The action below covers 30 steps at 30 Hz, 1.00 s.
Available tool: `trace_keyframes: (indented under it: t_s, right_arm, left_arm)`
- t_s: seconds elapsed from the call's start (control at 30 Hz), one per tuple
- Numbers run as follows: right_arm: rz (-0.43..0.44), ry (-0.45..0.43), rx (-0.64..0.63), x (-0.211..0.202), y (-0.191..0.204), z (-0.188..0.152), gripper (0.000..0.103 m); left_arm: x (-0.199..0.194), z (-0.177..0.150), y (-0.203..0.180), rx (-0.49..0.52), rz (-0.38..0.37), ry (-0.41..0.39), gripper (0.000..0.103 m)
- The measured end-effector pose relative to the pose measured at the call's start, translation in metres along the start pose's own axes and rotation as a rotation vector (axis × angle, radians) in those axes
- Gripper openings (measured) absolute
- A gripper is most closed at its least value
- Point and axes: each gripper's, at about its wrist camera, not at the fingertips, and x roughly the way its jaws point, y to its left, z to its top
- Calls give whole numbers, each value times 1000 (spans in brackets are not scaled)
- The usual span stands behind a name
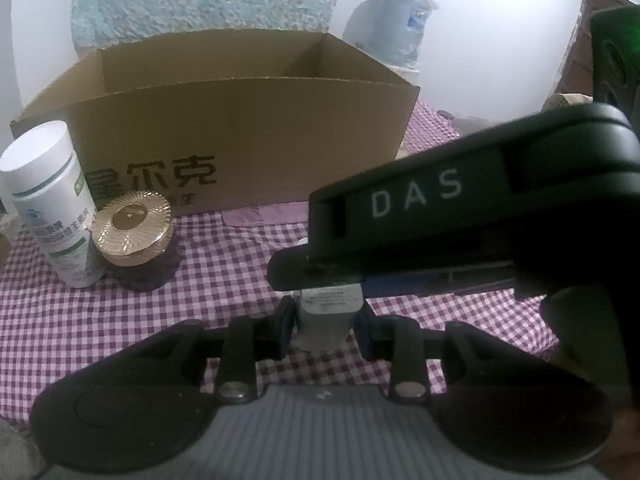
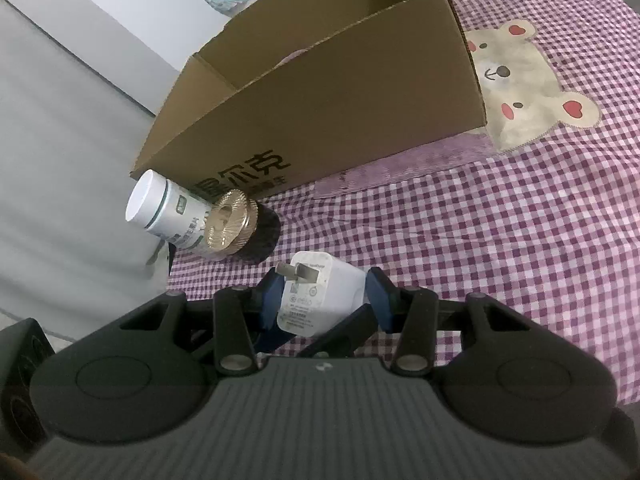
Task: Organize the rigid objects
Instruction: 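Close the right tool on the white charger and lift it, then carry the white charger into the box and open the right tool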
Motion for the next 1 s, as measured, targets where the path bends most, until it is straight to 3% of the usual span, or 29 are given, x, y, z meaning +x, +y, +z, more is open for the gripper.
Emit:
trace_keyframes:
  t_s: [0.43, 1.0]
  right_arm:
    - [27, -43, -32, -25, 18, -5, 45]
    - [77, -119, -102, -69, 56, -4, 45]
  left_arm:
    - [-27, -2, -6, 16, 21, -47, 32]
    - [-80, 18, -10, 49, 61, -137, 32]
